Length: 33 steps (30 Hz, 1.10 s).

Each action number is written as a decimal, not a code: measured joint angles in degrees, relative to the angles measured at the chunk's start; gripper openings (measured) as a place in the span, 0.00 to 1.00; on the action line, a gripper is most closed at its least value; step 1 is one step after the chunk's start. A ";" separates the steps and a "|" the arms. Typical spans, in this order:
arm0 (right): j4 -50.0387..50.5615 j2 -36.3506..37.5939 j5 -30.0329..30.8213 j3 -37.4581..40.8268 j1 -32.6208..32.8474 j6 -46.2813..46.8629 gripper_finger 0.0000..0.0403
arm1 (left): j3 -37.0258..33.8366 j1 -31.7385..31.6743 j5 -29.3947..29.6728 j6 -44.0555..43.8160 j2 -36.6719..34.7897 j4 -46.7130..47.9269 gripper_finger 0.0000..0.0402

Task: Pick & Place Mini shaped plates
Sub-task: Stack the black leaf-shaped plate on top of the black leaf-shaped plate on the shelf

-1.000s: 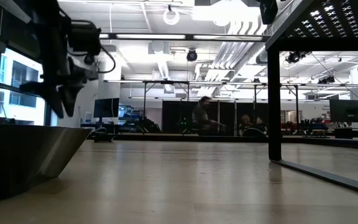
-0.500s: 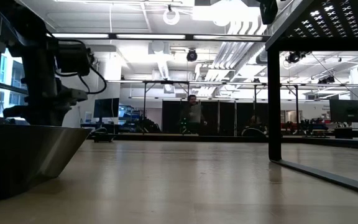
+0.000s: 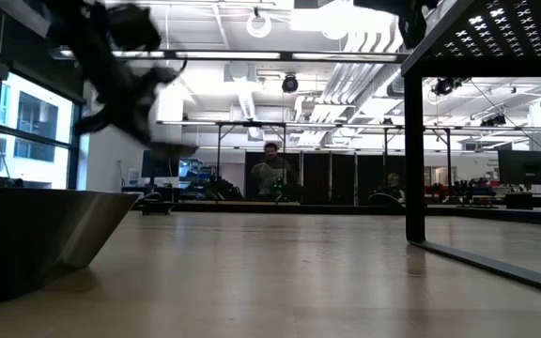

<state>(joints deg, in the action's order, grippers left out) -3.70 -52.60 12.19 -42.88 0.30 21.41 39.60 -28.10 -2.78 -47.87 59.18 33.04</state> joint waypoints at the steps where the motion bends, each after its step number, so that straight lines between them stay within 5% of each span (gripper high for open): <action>1: 2.99 -0.43 0.99 -1.01 0.00 1.95 0.00 | 2.18 1.33 1.67 -0.02 0.00 0.01 0.01; 9: 28.10 -9.98 2.15 -16.04 -2.52 14.68 0.05 | 19.68 12.41 14.71 1.19 6.56 -0.41 0.00; 21: 35.65 -26.44 -0.76 -37.29 -7.27 7.77 0.27 | 37.83 21.77 21.50 10.72 21.47 -0.31 0.00; 33: 37.71 -29.62 -4.83 -39.42 -9.03 4.18 0.12 | 40.34 24.09 22.00 13.00 23.22 -3.20 0.00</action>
<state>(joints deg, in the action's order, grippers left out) 34.01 -82.21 7.36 -82.30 -8.73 25.59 79.94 -4.01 19.22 -34.86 82.39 29.84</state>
